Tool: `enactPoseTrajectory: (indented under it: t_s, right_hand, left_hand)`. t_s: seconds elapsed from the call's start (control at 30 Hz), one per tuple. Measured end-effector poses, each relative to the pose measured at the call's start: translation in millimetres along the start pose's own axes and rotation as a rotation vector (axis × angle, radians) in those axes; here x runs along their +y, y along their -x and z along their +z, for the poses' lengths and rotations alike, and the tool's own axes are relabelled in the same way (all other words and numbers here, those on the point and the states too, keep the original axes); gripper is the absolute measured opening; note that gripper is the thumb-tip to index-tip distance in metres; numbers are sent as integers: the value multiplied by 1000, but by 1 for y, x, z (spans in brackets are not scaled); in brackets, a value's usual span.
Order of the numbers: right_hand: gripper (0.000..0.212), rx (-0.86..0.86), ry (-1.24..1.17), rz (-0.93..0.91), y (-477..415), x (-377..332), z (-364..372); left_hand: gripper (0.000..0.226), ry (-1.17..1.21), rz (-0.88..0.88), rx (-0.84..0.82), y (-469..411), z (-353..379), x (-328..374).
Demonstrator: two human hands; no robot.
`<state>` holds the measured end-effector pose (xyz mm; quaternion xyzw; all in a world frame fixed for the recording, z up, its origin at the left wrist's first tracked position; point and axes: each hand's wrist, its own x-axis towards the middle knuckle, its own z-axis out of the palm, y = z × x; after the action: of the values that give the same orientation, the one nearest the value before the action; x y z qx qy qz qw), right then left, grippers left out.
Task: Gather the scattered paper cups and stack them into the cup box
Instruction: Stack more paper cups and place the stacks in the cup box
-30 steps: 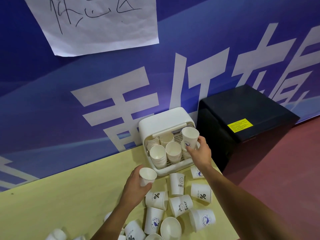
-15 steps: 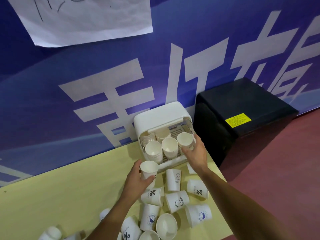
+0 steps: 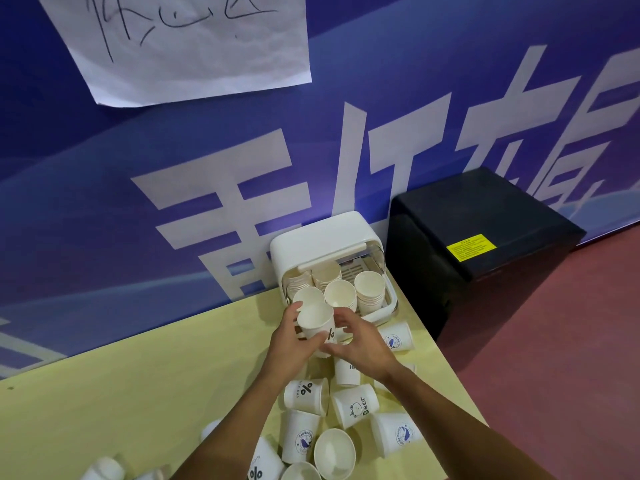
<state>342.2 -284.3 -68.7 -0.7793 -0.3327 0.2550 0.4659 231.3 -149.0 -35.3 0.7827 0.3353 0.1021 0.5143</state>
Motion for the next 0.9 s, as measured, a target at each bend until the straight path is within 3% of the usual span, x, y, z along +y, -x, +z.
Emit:
enactPoseTrajectory:
  t_s: [0.17,0.27,0.47,0.9]
  right_hand:
    - [65,43,-22,-9,2,-1,-10]
    - [78,227,-93,32,-1,2,-26]
    - [91,513,-107,85,-22,1,-58]
    - [85,535,111,129,-51,13,-50]
  left_hand:
    - [76,70,-21,-67,1,2,-1]
    - [76,34,-41,-79,2,-2,-7]
    - [48,-94,-87,-99,6,-9,-35]
    - [37,-226,-128,-160,5,-15,-61]
